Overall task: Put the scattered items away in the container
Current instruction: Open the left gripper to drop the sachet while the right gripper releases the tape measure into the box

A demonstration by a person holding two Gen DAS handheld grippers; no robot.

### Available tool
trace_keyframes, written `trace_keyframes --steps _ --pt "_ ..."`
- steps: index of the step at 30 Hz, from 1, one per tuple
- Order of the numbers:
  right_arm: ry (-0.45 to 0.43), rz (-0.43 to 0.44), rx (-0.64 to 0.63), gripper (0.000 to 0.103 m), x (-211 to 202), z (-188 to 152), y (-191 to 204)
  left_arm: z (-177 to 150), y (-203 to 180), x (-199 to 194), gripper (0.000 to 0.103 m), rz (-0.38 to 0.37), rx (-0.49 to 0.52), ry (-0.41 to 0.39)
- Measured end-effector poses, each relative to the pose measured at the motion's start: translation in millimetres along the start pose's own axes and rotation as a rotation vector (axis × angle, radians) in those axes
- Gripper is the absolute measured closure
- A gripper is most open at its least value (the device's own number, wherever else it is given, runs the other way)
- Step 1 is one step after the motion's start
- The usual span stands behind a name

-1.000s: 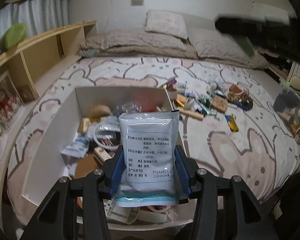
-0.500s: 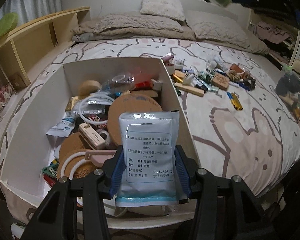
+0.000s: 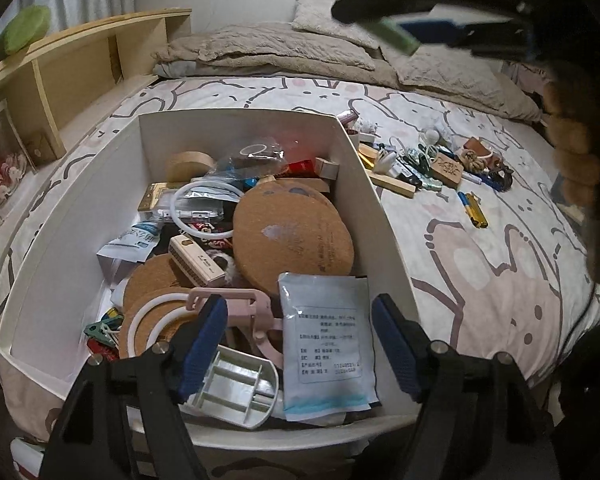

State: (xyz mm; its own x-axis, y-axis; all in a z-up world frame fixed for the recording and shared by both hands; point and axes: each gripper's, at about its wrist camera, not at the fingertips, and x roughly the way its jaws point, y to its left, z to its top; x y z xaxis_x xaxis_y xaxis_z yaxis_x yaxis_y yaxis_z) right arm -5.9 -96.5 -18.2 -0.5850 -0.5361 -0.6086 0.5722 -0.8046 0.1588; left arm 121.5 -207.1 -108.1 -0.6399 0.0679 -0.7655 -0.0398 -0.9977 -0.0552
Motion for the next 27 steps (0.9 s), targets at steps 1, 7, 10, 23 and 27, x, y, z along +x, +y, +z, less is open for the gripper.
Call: trace_keyframes --steps 1,7,10,23,27 --pt "0.011 -0.001 -0.003 0.052 6 0 0 0 1 -1 0.028 -0.002 -0.004 -0.002" --pt "0.077 -0.004 -0.024 0.052 41 4 -5 1 12 -6 0.028 -0.017 -0.027 -0.015" --pt "0.110 -0.018 -0.025 0.052 58 8 -12 1 18 -6 0.028 -0.024 -0.039 -0.017" --pt "0.244 -0.027 -0.014 0.052 115 5 -27 9 28 0 0.028 -0.059 -0.054 -0.020" --pt "0.269 -0.042 -0.027 0.052 126 2 -29 10 31 0 0.028 -0.058 -0.057 -0.021"
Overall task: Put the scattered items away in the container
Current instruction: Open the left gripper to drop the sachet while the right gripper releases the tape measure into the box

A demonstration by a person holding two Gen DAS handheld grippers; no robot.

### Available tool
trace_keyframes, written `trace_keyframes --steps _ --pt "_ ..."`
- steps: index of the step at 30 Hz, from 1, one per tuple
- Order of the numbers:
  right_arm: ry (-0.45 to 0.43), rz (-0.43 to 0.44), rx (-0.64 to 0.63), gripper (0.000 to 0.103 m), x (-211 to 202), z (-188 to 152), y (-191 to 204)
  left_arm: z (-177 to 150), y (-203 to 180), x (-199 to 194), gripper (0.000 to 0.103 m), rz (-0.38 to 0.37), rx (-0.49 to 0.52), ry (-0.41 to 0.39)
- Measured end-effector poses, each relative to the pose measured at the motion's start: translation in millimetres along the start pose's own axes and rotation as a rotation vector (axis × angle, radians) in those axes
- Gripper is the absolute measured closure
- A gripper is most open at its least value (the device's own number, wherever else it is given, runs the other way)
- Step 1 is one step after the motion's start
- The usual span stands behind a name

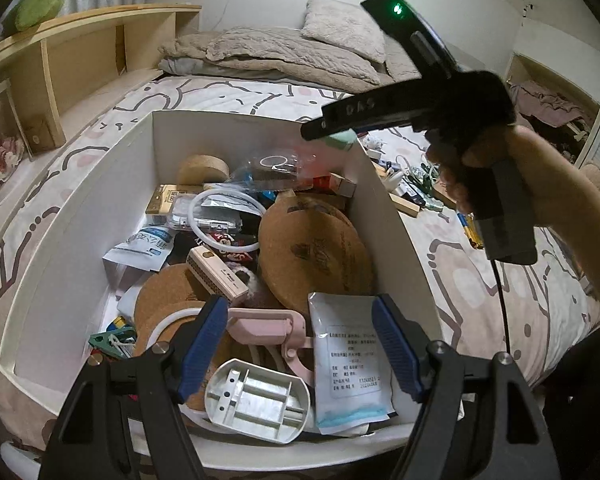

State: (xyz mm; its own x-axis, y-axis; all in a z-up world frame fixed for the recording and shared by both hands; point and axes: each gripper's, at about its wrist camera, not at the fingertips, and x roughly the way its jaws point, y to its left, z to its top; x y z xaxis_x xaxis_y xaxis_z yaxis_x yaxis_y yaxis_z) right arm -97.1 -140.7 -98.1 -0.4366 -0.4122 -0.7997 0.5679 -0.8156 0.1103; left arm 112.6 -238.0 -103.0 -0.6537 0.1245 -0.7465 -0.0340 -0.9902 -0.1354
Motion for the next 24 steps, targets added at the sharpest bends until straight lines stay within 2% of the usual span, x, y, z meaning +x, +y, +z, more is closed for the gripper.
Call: trace_keyframes --steps 3,5,6,7,16,24 --pt "-0.017 -0.002 0.018 0.052 1 1 -5 0 1 -1 0.028 0.002 -0.002 -0.003" --pt "-0.028 -0.010 0.054 0.035 0 3 -11 -1 2 -2 0.028 0.004 -0.005 -0.004" --pt "-0.049 -0.009 0.067 0.014 -3 4 -15 -1 2 -2 0.028 0.005 -0.007 -0.003" --pt "-0.067 0.002 0.072 0.008 -6 5 -17 -2 2 -2 0.028 0.006 -0.007 -0.003" --pt "-0.109 0.019 0.072 0.008 -31 8 -27 -1 -4 -7 0.028 0.010 -0.006 -0.008" --pt "-0.133 0.040 0.022 0.008 -56 2 -24 8 -15 -14 0.028 0.012 -0.003 -0.026"
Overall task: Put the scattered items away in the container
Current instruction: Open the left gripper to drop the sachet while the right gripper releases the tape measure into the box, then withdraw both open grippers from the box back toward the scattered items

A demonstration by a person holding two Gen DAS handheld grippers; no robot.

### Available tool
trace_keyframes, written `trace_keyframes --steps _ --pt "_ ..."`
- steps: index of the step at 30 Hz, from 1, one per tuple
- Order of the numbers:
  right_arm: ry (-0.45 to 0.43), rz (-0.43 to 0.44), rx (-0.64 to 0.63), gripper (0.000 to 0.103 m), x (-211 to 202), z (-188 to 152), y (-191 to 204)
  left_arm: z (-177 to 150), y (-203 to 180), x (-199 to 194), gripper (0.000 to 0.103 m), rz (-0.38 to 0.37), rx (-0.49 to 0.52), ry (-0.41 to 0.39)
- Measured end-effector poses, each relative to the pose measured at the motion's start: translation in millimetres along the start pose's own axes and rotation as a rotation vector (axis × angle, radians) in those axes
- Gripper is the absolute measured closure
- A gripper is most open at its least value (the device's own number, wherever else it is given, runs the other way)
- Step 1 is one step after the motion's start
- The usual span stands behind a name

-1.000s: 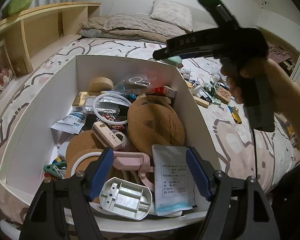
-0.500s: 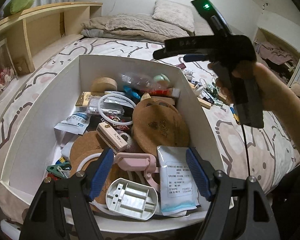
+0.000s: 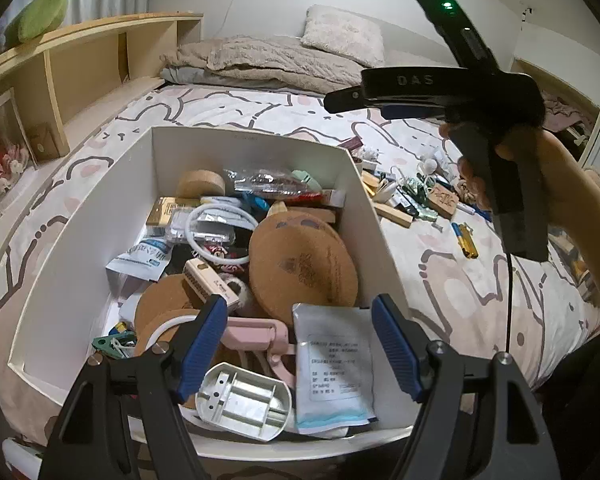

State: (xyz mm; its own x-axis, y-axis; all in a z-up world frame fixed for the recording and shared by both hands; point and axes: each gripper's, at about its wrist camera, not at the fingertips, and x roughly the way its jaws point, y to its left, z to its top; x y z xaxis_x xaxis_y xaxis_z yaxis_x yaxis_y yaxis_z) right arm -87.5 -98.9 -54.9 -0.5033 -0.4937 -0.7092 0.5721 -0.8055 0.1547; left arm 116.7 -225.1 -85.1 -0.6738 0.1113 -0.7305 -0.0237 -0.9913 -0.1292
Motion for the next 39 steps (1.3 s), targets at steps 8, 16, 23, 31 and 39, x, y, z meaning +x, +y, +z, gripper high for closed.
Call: trace_keyframes --steps 8,16,23,31,39 --pt "-0.042 0.061 -0.042 0.008 -32 -1 11 8 -9 -8 0.028 0.016 -0.002 -0.018" --pt "-0.067 0.102 -0.096 0.008 -65 -8 19 15 -19 -16 0.028 0.038 0.004 -0.032" --pt "-0.118 0.117 -0.125 0.008 -98 -16 13 25 -27 -27 0.014 0.091 -0.015 -0.081" --pt "-0.149 0.093 -0.111 0.006 -123 -22 -6 38 -43 -37 0.000 0.129 0.003 -0.128" --pt "-0.189 0.061 -0.107 0.000 -153 -32 -24 52 -62 -45 0.000 0.125 0.019 -0.163"
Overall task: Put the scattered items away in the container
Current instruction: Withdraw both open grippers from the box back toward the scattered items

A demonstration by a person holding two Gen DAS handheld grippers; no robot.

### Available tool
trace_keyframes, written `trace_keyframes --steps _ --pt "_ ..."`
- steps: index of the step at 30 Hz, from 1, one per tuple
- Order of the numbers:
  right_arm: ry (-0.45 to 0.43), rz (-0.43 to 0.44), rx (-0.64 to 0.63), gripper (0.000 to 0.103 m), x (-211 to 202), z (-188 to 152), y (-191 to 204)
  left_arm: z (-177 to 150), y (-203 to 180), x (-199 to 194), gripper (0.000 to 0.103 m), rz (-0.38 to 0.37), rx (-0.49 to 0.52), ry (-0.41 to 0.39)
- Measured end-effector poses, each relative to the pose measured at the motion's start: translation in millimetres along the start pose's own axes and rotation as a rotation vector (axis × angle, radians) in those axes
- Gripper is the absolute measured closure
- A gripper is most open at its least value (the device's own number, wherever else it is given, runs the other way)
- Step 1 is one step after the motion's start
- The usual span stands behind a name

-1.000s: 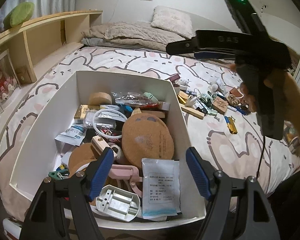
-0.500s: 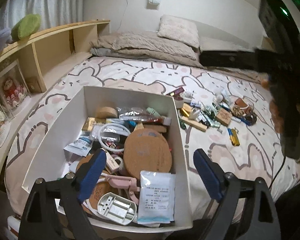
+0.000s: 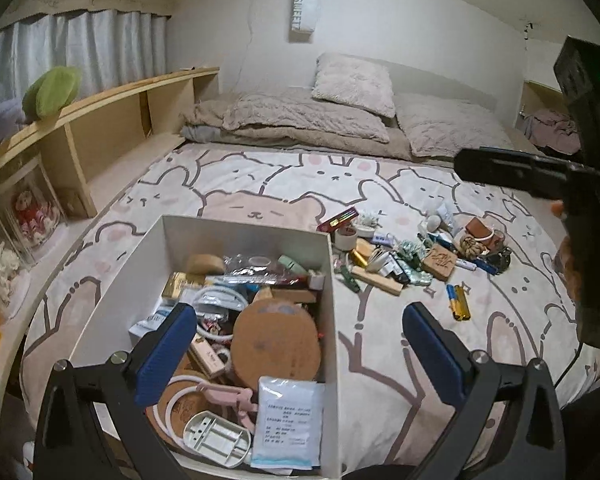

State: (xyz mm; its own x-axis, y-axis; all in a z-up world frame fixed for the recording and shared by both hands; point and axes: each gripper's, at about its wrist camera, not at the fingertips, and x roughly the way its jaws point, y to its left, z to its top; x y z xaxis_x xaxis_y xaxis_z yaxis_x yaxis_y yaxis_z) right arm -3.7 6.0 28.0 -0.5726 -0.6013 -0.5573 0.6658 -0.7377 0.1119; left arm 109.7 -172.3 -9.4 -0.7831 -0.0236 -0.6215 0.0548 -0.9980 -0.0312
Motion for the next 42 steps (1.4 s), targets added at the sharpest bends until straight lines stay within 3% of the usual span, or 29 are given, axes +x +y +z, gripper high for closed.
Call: trace_keyframes --steps 15,34,42 --pt "-0.051 -0.093 0.027 0.000 -58 -21 -43 34 -49 0 0.000 -0.049 0.061 -0.049" --pt "-0.138 -0.295 0.108 0.000 -143 -47 -120 74 -146 10 0.000 -0.209 0.139 -0.127" --pt "-0.165 -0.343 0.122 0.000 -164 -46 -137 84 -164 14 0.000 -0.252 0.129 -0.156"
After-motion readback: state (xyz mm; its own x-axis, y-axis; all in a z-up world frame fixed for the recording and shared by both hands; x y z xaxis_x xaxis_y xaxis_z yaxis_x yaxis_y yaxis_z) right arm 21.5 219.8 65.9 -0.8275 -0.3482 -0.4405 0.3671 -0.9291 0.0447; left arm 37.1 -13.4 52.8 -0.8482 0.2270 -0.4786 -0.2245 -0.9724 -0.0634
